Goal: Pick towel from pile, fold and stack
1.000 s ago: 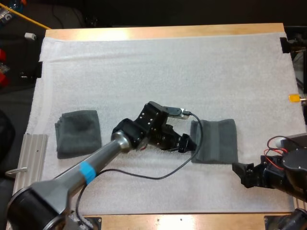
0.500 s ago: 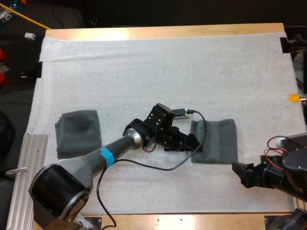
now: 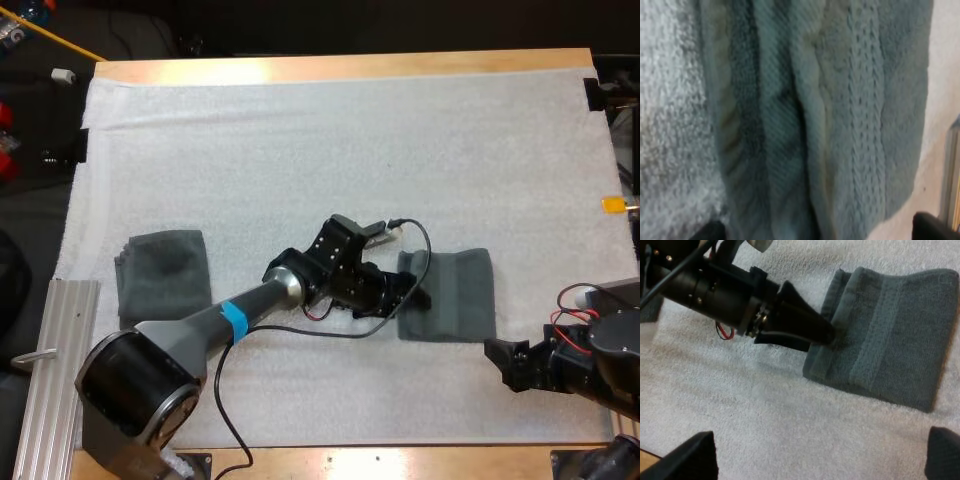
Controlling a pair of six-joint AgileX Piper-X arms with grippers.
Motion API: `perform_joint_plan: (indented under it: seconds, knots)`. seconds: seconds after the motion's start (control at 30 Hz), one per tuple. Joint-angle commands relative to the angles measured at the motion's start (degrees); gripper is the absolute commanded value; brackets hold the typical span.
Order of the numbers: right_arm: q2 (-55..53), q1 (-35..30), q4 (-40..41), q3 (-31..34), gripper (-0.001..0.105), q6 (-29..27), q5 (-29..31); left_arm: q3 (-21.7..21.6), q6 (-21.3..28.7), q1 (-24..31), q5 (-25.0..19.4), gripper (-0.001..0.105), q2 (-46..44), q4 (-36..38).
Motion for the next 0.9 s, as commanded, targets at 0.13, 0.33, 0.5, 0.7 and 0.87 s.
perform_joint_plan:
  seconds: [0.13,0.33,0.5,0.7,0.87]
  knots:
    - [-0.1,0.1,0.1,-0.4,0.081,-0.1,0.4,-1.3,-4.3,-0.3,1.5,0.069,0.8,-0.3]
    - [-0.1,0.1,0.1,-0.4,0.081,-0.1,0.4,-2.3,-5.8,-0.9,1.9,0.069,1.3,1.4]
    - [-0.1,0.1,0.1,-0.4,0.081,0.6,0.4,-2.9,-5.8,-2.3,1.2,0.069,1.3,2.7]
    - [-0.1,0.1,0.1,-0.4,0.081,2.5,0.4,-3.0,-6.3,-2.3,1.9,0.058,1.3,3.4]
    - [-0.1,0.1,0.1,-0.4,0.081,2.5,0.4,-3.0,-6.4,-2.3,3.3,0.047,1.3,3.8]
